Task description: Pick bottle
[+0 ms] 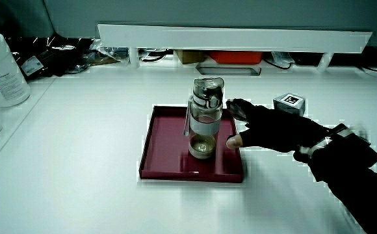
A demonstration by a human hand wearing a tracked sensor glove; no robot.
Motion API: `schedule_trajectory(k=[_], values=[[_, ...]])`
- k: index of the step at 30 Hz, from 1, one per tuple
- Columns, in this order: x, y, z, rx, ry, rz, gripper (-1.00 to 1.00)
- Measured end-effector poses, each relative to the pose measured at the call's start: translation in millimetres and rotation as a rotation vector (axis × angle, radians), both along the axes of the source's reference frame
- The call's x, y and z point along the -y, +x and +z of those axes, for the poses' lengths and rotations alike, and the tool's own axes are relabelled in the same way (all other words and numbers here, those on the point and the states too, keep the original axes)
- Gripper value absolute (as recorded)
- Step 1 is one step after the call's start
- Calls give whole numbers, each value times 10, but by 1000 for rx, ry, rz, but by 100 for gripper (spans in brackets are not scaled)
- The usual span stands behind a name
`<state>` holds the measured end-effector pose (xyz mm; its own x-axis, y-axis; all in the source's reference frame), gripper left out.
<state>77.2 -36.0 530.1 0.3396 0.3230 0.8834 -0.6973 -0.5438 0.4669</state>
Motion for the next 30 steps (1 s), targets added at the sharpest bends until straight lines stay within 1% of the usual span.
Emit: schedule_trajectory(k=[1, 2, 3, 4, 6, 7, 8, 9, 10, 11, 12, 13, 14, 15, 16, 17, 18, 20, 21, 22, 23, 25, 27, 28, 29, 30], values=[[4, -21, 43, 12, -1, 4, 0], [6, -41, 86, 10, -7, 3, 0], [2, -69, 80, 22, -14, 5, 0], [2, -89, 106, 14, -14, 5, 0], [1, -134, 137, 7, -32, 12, 0], [3, -154, 161, 10, -23, 12, 0], [4, -169, 209, 16, -25, 16, 0], [3, -184, 212, -2, -40, 25, 0], [10, -207, 258, 11, -35, 25, 0], [8, -223, 230, -30, 21, 72, 0], [3, -228, 313, -40, 16, 74, 0], [-2, -249, 301, 10, -37, 30, 0], [-12, -256, 276, -28, 5, 82, 0], [-12, -270, 343, 10, -39, 36, 0], [-21, -274, 334, -44, 2, 89, 0], [-25, -285, 327, -46, 14, 89, 0], [-29, -290, 348, -43, 10, 94, 0], [-49, -284, 329, -40, 24, 120, 0], [-49, -281, 360, -39, 37, 132, 0], [-55, -280, 345, -35, 34, 140, 0], [-55, -278, 387, 14, 1, 104, 5], [-61, -271, 371, 25, -10, 120, 15], [-66, -249, 406, 23, 17, 153, 25], [-72, -241, 389, 30, 25, 178, 30], [-79, -229, 381, 23, 29, 196, 35], [-82, -221, 397, 27, 46, 214, 40]])
